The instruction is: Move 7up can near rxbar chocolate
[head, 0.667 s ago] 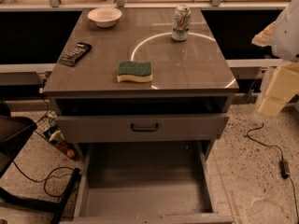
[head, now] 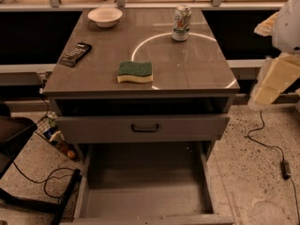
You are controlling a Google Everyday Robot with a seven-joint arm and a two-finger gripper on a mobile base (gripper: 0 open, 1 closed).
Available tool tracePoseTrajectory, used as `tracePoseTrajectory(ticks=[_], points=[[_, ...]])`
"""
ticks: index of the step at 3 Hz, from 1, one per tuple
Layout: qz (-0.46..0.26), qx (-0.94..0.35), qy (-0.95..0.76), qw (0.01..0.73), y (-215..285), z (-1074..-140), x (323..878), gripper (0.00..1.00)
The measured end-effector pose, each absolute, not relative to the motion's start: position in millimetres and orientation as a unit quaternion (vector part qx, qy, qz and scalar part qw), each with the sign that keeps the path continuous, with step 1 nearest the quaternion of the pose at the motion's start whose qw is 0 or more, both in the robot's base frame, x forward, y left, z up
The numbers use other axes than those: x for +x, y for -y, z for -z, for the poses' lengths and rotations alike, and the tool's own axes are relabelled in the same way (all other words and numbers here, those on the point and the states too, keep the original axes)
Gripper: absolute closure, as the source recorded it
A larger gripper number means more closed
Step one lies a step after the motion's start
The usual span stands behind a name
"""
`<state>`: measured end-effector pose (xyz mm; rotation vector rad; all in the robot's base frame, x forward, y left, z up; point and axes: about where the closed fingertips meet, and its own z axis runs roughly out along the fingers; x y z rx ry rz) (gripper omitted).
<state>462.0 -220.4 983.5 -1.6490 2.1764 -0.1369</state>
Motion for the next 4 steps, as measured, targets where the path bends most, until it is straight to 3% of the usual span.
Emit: tracePoseTrajectory(ticks=[1, 3, 4], points=[[0.046, -0.539, -0.784, 0.304, 237.2, -997.9, 526.7, 0.00], [-0.083, -0.395, -0.755, 0.516, 237.4, -1002.2, 657.7, 0.00], [-0.121, -0.326, -0.740, 0.575, 223.7, -1009.3, 694.8, 0.00]])
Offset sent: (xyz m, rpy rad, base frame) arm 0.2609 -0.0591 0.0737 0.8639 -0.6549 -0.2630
